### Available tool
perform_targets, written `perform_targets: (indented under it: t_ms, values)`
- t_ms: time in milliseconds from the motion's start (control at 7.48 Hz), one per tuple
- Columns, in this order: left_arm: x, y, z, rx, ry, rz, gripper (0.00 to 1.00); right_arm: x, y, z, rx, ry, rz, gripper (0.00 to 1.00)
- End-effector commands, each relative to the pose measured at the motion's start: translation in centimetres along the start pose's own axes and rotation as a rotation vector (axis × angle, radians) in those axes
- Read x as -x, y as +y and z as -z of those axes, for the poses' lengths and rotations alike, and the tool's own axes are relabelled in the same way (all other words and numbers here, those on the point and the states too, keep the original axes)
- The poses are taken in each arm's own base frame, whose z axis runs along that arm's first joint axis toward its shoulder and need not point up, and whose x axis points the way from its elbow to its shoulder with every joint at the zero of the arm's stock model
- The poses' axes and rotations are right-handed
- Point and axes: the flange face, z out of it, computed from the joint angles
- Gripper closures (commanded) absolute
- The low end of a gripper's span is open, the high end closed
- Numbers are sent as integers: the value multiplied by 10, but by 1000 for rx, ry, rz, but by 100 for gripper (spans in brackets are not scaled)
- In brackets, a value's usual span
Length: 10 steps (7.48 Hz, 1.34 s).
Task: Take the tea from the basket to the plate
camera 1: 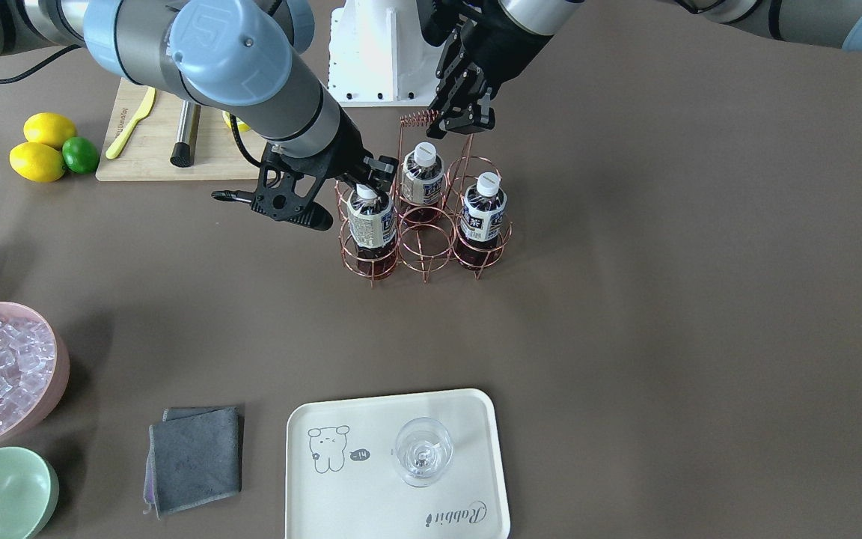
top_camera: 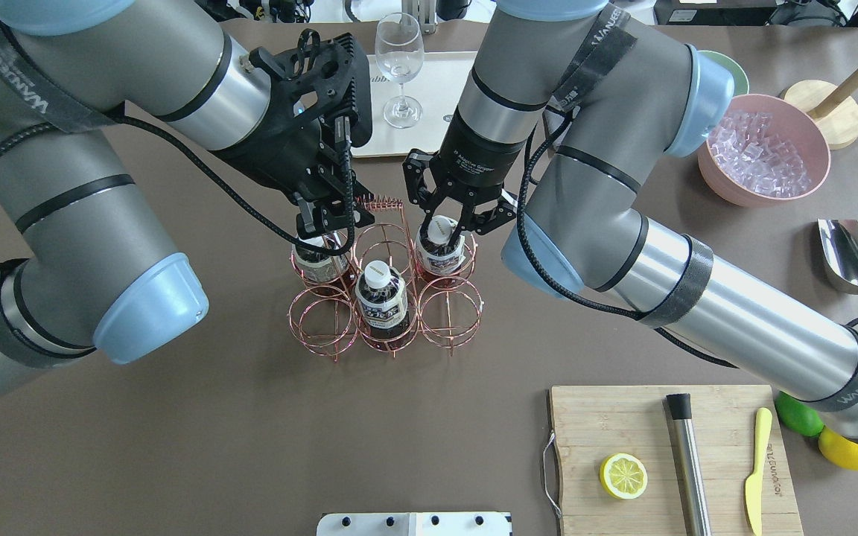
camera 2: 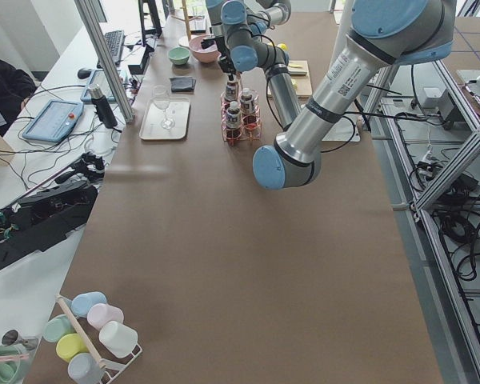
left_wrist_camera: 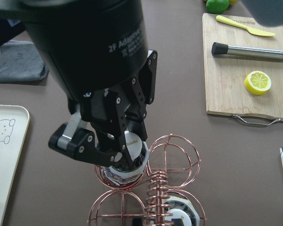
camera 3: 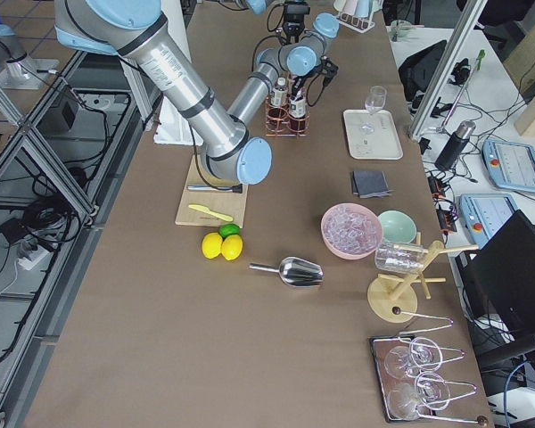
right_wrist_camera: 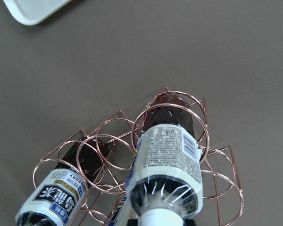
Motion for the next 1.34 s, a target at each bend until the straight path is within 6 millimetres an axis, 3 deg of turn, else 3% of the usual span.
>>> perform_targets:
  t_ms: [0, 267, 534, 668, 802, 935, 1069, 1202]
  values:
    - [0, 1, -1, 2, 0, 1, 100, -2, -20, 66, 2, -58, -40, 100]
    - [1, 2, 0, 3, -1, -1, 100, 13, -26, 132, -4, -103, -75, 100]
    - [1, 2, 0, 1, -1, -2, 100, 29, -36, 161, -36, -117, -82, 100]
    - [1, 2, 0, 3, -1, -1, 100, 29, -62, 166, -61, -102, -30, 100]
    - [1, 2, 0, 1, -1, -2, 100, 19, -110, 164, -79, -67, 16, 100]
    - [0, 1, 1, 0, -1, -3, 100, 23, -152, 159, -82, -25, 76, 100]
    - [0, 0, 1, -1, -1, -4, 100, 52, -183, 152, -82, 26, 101, 100]
    - [1, -1, 2, -2, -3, -3, 100, 62, -206, 143, -91, 71, 135, 100]
